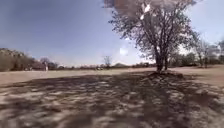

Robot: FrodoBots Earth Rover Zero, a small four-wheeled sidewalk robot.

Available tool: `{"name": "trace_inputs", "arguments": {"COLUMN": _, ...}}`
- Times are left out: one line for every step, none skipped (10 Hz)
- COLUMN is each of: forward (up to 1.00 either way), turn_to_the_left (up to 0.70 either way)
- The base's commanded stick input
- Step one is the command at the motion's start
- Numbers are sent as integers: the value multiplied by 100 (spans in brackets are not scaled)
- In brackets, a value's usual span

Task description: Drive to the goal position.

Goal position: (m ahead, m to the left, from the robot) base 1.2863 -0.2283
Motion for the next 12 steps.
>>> {"name": "trace_inputs", "arguments": {"forward": 85, "turn_to_the_left": 0}}
{"name": "trace_inputs", "arguments": {"forward": 85, "turn_to_the_left": 0}}
{"name": "trace_inputs", "arguments": {"forward": 85, "turn_to_the_left": 0}}
{"name": "trace_inputs", "arguments": {"forward": 85, "turn_to_the_left": 0}}
{"name": "trace_inputs", "arguments": {"forward": 85, "turn_to_the_left": 0}}
{"name": "trace_inputs", "arguments": {"forward": 85, "turn_to_the_left": 0}}
{"name": "trace_inputs", "arguments": {"forward": 85, "turn_to_the_left": 0}}
{"name": "trace_inputs", "arguments": {"forward": 85, "turn_to_the_left": 0}}
{"name": "trace_inputs", "arguments": {"forward": 85, "turn_to_the_left": 0}}
{"name": "trace_inputs", "arguments": {"forward": 85, "turn_to_the_left": 0}}
{"name": "trace_inputs", "arguments": {"forward": 85, "turn_to_the_left": 0}}
{"name": "trace_inputs", "arguments": {"forward": 85, "turn_to_the_left": 0}}
